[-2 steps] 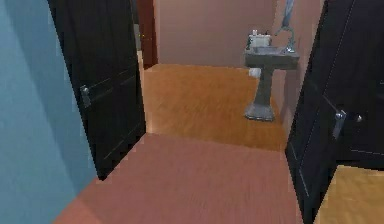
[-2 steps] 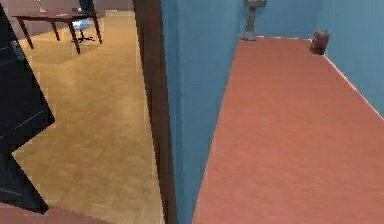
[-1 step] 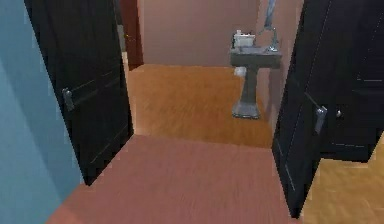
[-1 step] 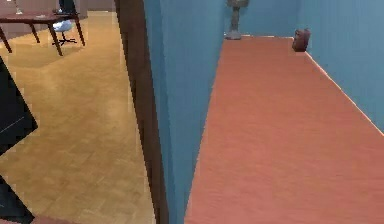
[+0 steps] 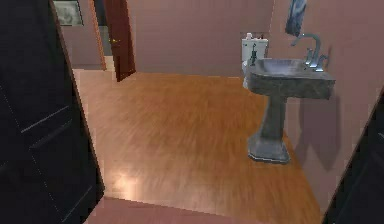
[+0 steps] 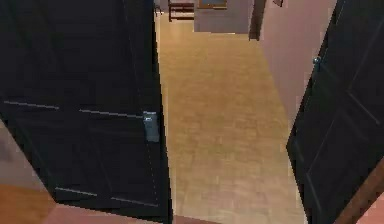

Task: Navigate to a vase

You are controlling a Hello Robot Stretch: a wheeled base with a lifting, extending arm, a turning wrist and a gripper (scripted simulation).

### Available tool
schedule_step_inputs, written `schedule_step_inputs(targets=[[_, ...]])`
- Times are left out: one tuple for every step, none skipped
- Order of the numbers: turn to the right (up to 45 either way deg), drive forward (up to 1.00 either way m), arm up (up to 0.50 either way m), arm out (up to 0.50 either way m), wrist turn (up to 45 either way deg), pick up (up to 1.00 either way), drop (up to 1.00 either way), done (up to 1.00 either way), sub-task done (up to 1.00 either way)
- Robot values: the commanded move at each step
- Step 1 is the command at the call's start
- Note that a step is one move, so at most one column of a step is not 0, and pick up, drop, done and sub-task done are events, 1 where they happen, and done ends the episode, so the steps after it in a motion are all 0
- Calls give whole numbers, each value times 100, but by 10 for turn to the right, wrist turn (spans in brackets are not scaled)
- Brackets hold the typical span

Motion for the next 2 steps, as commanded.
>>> schedule_step_inputs(targets=[[0,50,0,0,0,0,0,0,0],[-150,0,0,0,0,0,0,0,0]])
